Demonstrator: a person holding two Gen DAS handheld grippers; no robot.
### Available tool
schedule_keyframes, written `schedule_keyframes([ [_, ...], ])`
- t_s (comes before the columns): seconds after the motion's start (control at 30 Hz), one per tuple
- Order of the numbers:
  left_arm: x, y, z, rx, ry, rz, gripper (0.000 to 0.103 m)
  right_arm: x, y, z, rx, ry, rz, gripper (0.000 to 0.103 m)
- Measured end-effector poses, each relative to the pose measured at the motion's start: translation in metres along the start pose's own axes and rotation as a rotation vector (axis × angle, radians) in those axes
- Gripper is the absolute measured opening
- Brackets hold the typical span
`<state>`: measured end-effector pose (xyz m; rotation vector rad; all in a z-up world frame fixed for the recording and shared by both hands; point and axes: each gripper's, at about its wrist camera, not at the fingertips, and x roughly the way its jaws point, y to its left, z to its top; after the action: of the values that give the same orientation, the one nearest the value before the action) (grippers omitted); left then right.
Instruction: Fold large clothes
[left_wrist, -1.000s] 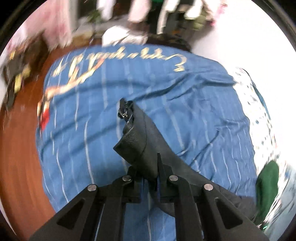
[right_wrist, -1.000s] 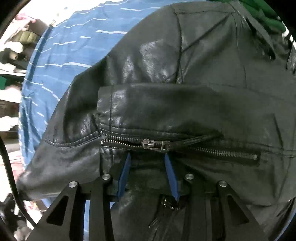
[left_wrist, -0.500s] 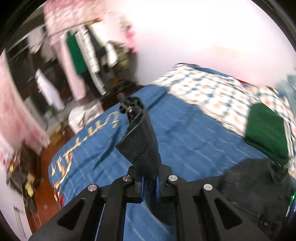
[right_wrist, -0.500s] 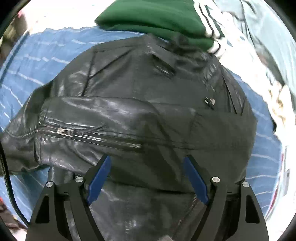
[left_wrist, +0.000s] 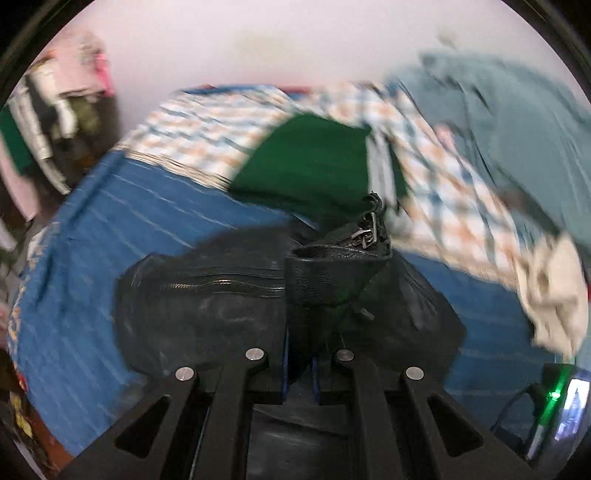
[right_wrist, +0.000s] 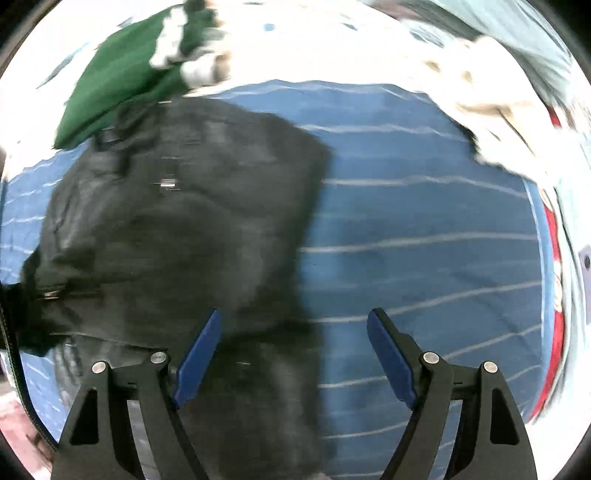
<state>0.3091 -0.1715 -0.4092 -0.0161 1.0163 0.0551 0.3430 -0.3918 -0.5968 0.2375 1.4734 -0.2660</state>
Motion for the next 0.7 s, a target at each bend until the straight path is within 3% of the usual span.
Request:
schedule_keyframes([
  [0.17,0.056,-0.063,-0.028,0.099,0.143,-0.024,0.005,0.024,-0.065,-0.010,0.064,0.060,-0.013,0.083],
  [0.33,0.084,-0.084,-0.045,0.173,0.233,0.033,0.010,0.041,-0.108,-0.017,0.114,0.109,0.040,0.083],
  [0.37,0.084,-0.083,-0.045,0.168,0.245,0.021,0.016,0.043,-0.113,-0.016,0.118,0.116,0.054,0.083],
  [0.4,0.085,-0.081,-0.045,0.151,0.258,-0.013,0.045,0.045,-0.118,-0.016,0.123,0.124,0.075,0.083],
  [0.43,0.083,-0.077,-0.043,0.127,0.271,-0.053,0.092,0.045,-0.122,-0.014,0.124,0.129,0.104,0.083],
  [0.47,0.081,-0.077,-0.044,0.112,0.275,-0.068,0.103,0.045,-0.125,-0.012,0.123,0.133,0.126,0.083],
  [0.6,0.065,-0.076,-0.039,0.101,0.264,-0.081,0.103,0.037,-0.129,-0.004,0.105,0.145,0.187,0.083],
  [0.7,0.048,-0.053,-0.031,0.072,0.266,-0.057,0.103,0.023,-0.128,0.007,0.114,0.134,0.242,0.083],
])
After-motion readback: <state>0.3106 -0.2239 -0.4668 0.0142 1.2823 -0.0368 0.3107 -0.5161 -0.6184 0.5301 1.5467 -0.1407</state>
